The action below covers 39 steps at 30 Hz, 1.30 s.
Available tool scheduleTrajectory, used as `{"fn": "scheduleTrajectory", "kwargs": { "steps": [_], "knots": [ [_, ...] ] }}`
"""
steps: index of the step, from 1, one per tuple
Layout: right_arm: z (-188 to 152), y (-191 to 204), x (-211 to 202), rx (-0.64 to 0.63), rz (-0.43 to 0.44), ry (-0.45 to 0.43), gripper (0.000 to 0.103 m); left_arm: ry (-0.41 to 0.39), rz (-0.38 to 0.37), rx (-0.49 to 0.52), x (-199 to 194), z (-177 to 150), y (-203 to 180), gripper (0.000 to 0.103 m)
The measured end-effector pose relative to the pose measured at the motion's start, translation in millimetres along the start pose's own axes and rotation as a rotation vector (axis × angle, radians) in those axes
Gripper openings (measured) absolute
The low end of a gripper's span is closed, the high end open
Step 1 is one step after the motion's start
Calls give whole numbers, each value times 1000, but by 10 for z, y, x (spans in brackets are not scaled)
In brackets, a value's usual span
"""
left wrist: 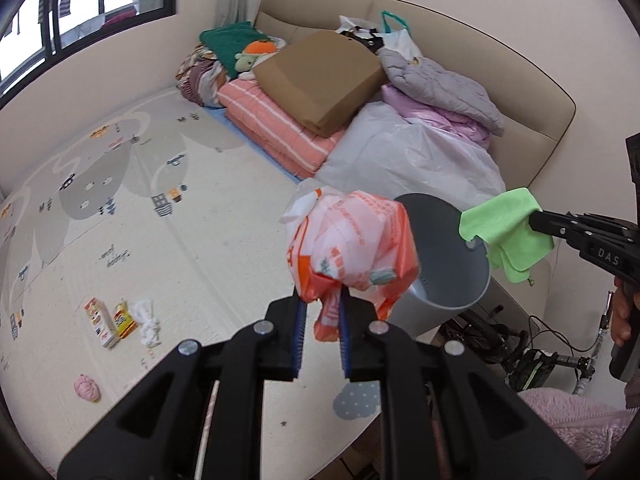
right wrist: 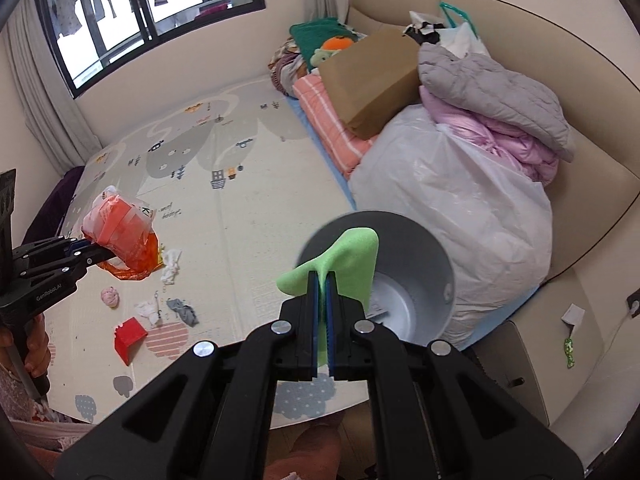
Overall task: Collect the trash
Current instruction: 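Carry the green cloth and orange plastic bag in both tools to the grey bin, then open the left tool to drop the orange bag while the right tool drops the green cloth into the bin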
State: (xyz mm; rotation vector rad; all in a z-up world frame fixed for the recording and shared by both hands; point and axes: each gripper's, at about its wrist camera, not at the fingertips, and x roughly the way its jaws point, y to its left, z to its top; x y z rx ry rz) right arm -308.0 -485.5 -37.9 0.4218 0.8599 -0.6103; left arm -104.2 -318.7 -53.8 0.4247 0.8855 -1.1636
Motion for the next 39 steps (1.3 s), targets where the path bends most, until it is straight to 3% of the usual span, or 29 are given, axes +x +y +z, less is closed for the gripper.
{"fn": "scheduleTrajectory", "kwargs": {
  "steps": [6,12,15,17,23,34,39],
  "knots": [
    [33,-563,-25,30,13,10,3,36,-54,64,336,225,-681,15],
    [63,-820,-17,61,31,-5,3,58,-114,109,556,400,-1020,20],
    [62,-886,25,74,32,-1,3,56,-161,116,626,487,-1100,36],
    [66,-911,61,83,35,5,3,58,-156,130,667,534,-1163,51],
    [90,-851,162,87,52,18,3,59,-139,158,697,556,-1200,65],
    [177,-623,114,69,96,-7,3,116,-86,187,965,548,-1131,67],
    [157,-548,162,66,122,11,3,121,-96,185,988,558,-1131,67]
  ]
}}
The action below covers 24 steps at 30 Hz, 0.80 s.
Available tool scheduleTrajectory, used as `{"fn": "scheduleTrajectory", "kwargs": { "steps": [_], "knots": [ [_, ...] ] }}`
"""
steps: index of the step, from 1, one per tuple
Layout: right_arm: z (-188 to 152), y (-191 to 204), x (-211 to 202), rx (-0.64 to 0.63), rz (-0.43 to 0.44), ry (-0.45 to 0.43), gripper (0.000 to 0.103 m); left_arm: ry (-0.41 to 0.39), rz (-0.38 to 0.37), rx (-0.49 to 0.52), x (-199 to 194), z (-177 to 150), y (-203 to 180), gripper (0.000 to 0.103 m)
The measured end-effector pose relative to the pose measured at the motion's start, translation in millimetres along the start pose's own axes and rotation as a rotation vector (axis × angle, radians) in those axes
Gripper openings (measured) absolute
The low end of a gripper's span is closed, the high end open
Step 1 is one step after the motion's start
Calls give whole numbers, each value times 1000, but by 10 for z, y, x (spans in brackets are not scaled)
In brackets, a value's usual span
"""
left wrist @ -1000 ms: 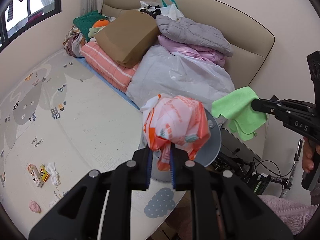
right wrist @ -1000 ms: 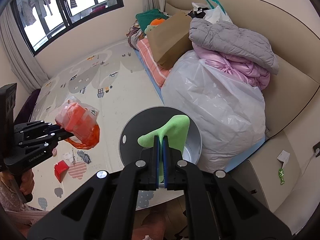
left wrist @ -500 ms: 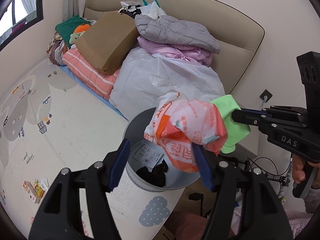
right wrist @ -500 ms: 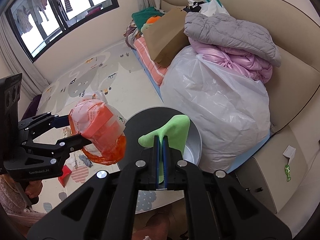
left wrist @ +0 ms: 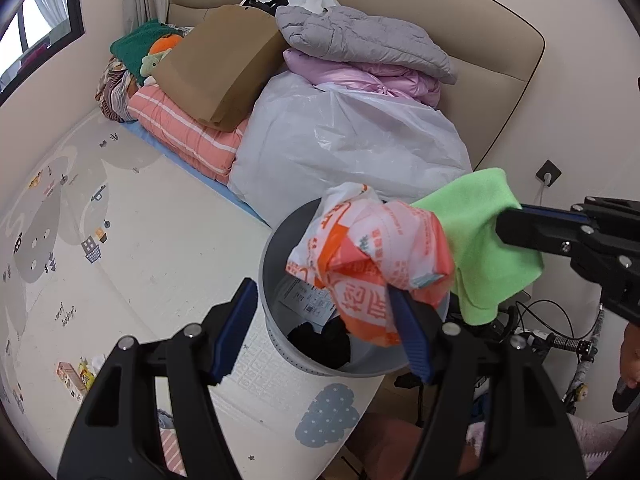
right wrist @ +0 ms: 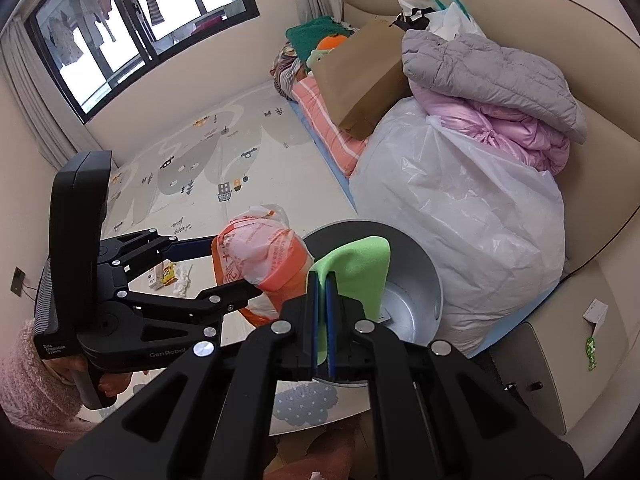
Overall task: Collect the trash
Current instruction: 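Open the left tool to drop the orange bag while the right tool drops the green cloth into the bin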
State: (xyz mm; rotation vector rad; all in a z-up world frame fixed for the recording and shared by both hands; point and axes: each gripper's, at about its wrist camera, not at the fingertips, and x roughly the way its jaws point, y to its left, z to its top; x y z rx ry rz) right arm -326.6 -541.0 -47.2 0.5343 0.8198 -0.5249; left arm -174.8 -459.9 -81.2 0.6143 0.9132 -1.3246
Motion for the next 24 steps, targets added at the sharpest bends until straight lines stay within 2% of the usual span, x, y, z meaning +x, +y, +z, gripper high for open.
{"fn": "scheduleTrajectory", "kwargs": {
  "steps": [17,24],
  "knots": [
    [6,-56,64,2,-14,8,3,-63,-63,10,-176,56,-83,67],
    [6,-90,60,8,-13,6,3,-77,-56,25,-202,96,-143,67]
  ]
}}
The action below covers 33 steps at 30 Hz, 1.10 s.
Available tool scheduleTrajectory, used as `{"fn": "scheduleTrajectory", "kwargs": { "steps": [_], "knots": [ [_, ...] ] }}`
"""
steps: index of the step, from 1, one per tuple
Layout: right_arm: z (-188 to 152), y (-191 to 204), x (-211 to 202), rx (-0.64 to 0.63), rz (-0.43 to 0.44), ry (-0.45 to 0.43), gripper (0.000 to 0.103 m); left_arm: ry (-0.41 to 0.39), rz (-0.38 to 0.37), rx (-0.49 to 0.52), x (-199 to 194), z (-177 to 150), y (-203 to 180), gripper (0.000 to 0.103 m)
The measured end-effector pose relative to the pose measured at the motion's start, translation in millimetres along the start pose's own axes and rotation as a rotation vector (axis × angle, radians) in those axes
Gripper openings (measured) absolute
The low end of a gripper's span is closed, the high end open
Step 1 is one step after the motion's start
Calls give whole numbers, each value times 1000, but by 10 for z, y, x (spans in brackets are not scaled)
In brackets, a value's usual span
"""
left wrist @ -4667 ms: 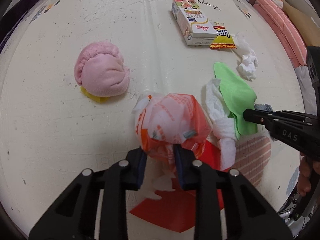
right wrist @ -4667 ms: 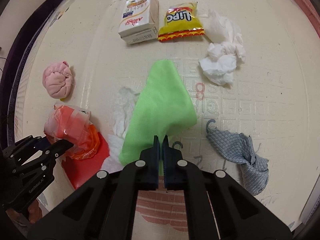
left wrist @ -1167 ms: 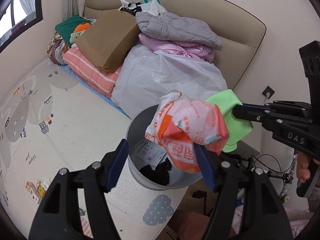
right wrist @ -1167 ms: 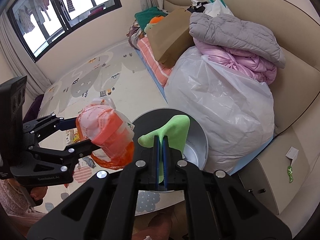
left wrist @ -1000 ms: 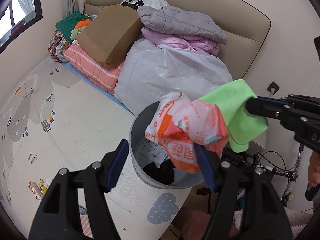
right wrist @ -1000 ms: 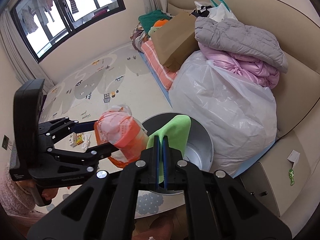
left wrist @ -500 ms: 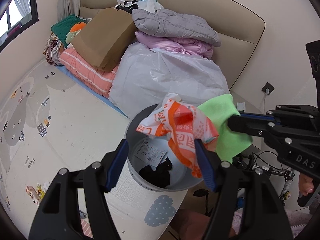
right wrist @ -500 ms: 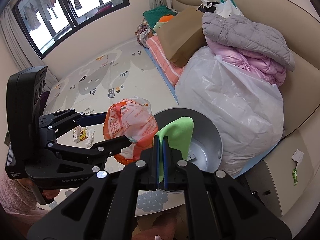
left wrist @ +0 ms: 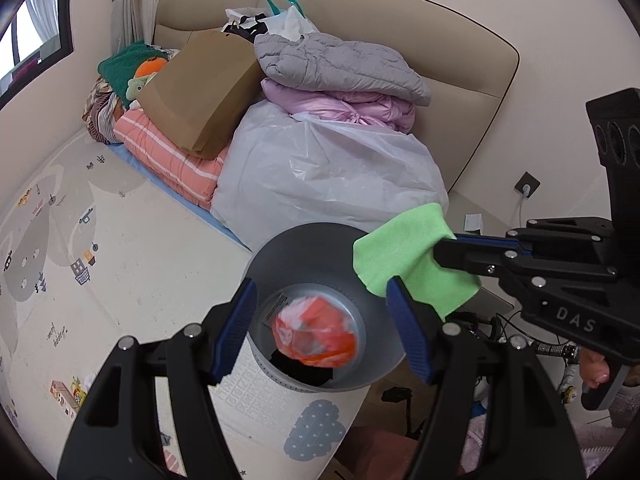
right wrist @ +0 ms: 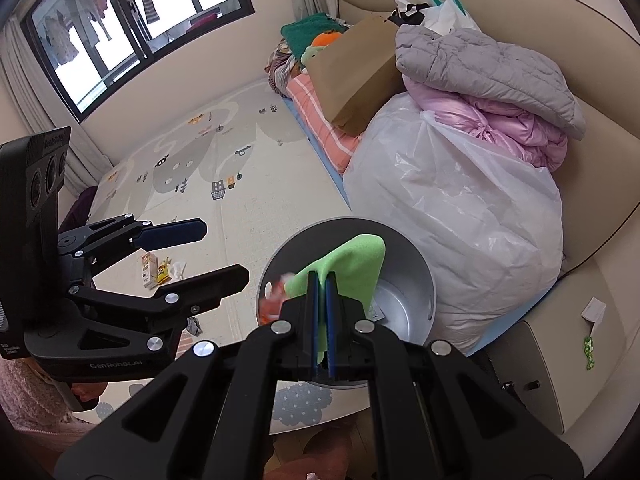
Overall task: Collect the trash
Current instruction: 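Open the left tool to drop the orange bag while the right tool drops the green cloth into the bin, then move both open tools back over the remaining trash on the mat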
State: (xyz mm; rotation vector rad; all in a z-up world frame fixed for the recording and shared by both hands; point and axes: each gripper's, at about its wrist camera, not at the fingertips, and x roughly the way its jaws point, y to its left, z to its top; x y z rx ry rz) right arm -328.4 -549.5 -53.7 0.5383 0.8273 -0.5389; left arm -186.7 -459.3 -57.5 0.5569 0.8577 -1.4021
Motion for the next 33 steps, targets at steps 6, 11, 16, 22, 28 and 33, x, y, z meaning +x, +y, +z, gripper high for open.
{"fn": "scheduleTrajectory", "kwargs": {
  "steps": [6,11,16,22,28,33],
  "knots": [
    [-18,-36,-14,8,3,-3,4,2,3,-1,3,-1,-6,67],
    [-26,-50,-32,19,-2,-10,33,-1,6,-6,-21,-31,7,67],
    [0,-50,-37,14,-1,-17,36,-6,19,-17,-57,-84,47,67],
    [34,60,45,-22,5,4,36,-15,44,-66,-126,-176,201,67],
    [108,402,262,-104,34,48,36,-19,97,-164,-279,-432,561,67],
    [175,933,516,-216,86,91,36,-27,170,-280,-499,-761,992,67]
  ]
}}
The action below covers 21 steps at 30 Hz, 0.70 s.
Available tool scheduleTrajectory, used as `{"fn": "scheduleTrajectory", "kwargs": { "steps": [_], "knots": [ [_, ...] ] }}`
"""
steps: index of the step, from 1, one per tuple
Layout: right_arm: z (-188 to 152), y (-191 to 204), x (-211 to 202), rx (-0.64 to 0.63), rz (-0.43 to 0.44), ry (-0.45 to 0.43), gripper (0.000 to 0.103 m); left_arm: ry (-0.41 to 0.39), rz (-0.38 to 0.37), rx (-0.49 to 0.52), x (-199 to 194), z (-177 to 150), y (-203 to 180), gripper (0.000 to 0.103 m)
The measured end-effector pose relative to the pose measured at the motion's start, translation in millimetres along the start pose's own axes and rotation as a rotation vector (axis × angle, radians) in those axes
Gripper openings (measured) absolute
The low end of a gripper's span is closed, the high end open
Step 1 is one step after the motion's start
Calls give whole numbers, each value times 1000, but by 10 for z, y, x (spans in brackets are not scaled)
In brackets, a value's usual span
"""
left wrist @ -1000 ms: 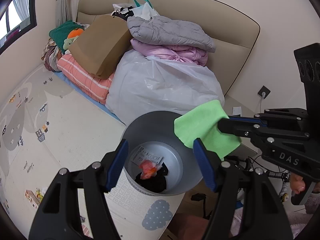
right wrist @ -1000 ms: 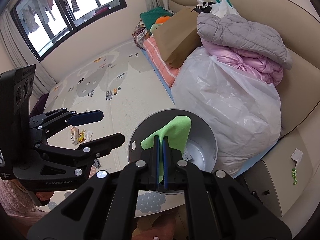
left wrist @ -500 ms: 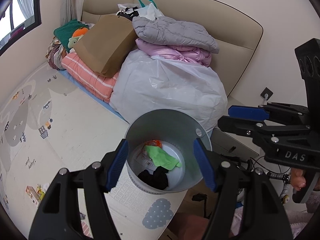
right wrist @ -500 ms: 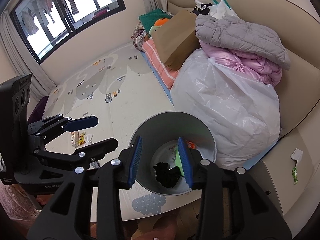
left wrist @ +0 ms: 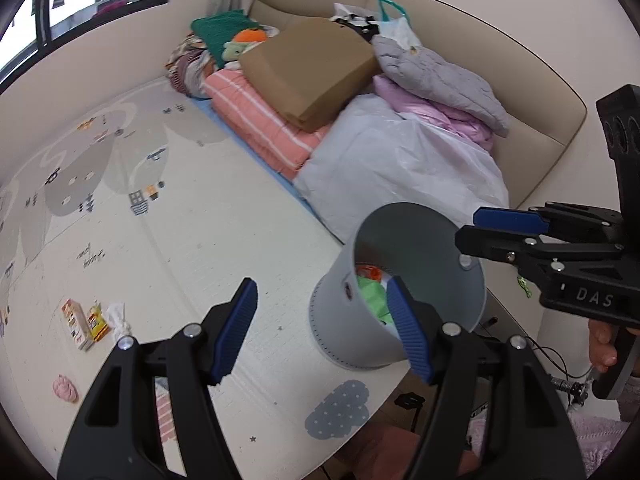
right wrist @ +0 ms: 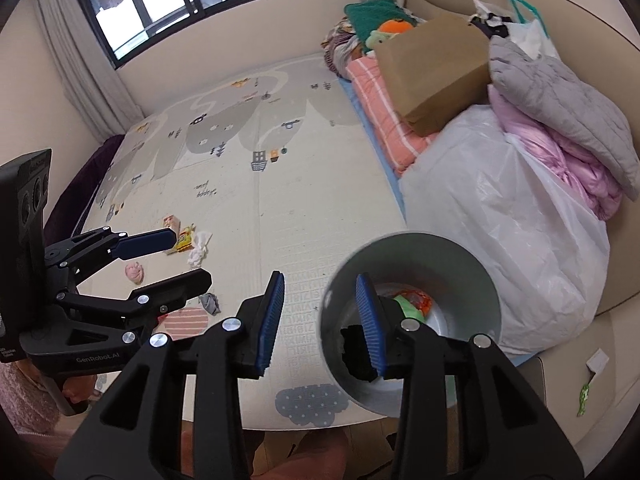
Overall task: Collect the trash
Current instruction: 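Move both open tools back over the remaining trash on the mat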
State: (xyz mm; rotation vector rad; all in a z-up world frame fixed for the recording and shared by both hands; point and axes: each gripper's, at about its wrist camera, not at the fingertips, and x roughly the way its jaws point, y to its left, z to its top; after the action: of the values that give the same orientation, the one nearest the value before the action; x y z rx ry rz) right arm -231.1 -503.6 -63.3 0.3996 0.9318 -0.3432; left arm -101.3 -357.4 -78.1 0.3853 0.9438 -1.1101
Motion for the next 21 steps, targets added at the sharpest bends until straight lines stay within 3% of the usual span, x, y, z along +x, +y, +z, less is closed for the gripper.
{"fn": "scheduleTrajectory", "kwargs": {
  "steps": [11,21],
  "knots": [
    [237,1595,881,-297,178,117,36,2,228,-336,-439,-802,1490,70],
    [-46,2991,1877,-485,289,247,36,80,417,-572,-608,-1929,2637,69]
  ]
}}
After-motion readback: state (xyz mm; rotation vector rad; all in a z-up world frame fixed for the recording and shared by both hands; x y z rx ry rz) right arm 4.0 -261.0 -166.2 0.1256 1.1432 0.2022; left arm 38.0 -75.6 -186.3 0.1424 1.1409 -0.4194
